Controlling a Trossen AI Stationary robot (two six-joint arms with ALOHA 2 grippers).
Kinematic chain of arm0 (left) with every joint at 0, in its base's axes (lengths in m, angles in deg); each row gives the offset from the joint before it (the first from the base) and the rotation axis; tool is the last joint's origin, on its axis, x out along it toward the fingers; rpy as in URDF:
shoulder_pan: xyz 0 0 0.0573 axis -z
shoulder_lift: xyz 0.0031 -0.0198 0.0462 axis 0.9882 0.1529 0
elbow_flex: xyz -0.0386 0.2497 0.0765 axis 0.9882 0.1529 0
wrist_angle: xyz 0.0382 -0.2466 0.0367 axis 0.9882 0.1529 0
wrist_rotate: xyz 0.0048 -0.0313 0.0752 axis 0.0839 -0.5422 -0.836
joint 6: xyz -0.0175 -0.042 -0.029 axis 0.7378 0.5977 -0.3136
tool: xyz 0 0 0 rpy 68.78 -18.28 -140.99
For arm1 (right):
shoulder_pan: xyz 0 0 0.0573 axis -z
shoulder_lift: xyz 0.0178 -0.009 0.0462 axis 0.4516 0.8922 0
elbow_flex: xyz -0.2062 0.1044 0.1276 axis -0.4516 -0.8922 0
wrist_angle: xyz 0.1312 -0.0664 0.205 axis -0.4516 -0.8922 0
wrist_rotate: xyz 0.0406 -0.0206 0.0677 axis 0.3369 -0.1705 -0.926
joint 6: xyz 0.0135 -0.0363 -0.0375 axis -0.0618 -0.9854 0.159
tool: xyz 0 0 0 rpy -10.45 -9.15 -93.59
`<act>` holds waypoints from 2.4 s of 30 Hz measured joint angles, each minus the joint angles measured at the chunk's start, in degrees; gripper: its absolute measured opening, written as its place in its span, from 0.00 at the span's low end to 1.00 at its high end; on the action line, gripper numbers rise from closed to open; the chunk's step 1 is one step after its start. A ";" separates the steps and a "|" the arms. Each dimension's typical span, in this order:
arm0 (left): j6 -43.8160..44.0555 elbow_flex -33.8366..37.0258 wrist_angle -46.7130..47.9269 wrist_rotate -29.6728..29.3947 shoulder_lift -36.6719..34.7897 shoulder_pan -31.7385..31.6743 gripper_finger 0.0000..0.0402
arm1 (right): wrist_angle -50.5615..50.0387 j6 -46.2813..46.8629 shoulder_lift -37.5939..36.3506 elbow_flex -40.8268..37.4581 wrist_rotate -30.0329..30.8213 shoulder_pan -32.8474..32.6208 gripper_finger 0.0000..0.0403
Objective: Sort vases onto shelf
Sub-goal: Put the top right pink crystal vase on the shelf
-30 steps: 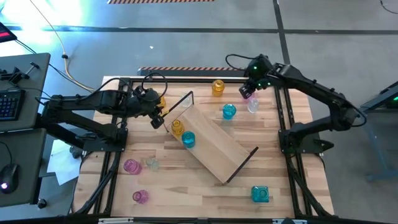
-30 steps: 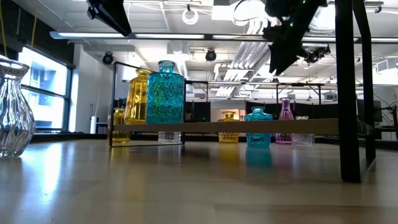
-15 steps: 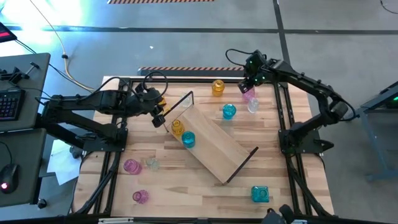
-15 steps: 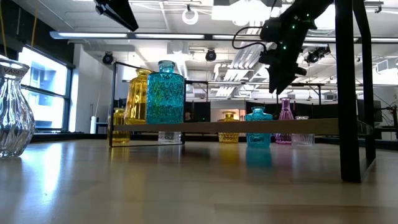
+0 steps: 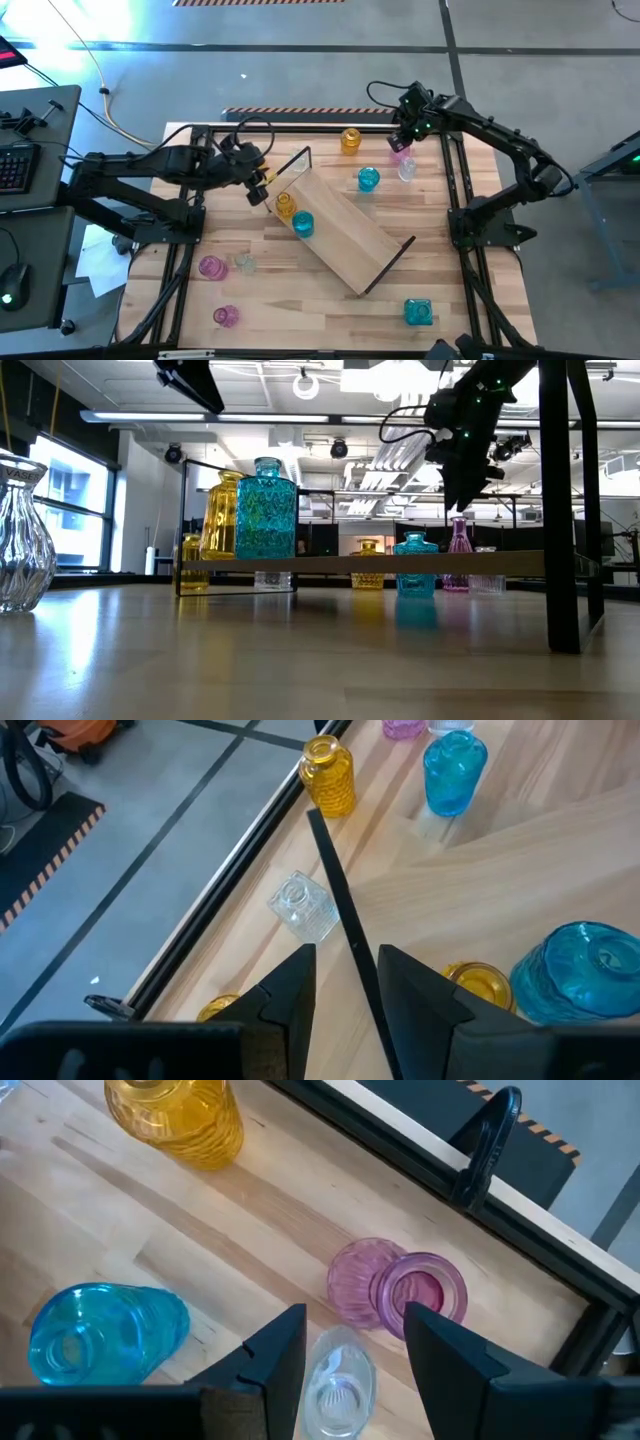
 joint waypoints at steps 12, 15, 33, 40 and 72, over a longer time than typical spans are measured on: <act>-1.55 0.00 0.20 2.24 3.98 0.00 0.26 | 0.92 -0.07 0.04 0.00 -0.04 0.00 0.39; -1.55 0.00 0.24 1.74 3.67 0.00 0.26 | 0.71 -0.05 0.04 0.00 -0.04 0.00 0.39; -1.43 -0.04 0.47 1.28 2.09 0.17 0.26 | 2.35 0.30 1.97 -1.77 -0.35 0.00 0.39; -1.44 -0.04 0.47 1.28 2.09 0.17 0.26 | 0.75 0.55 3.40 -1.51 0.58 0.00 0.39; -0.77 -0.04 0.56 1.29 2.09 0.17 0.26 | 2.26 -3.05 4.25 -1.75 5.09 -2.98 0.01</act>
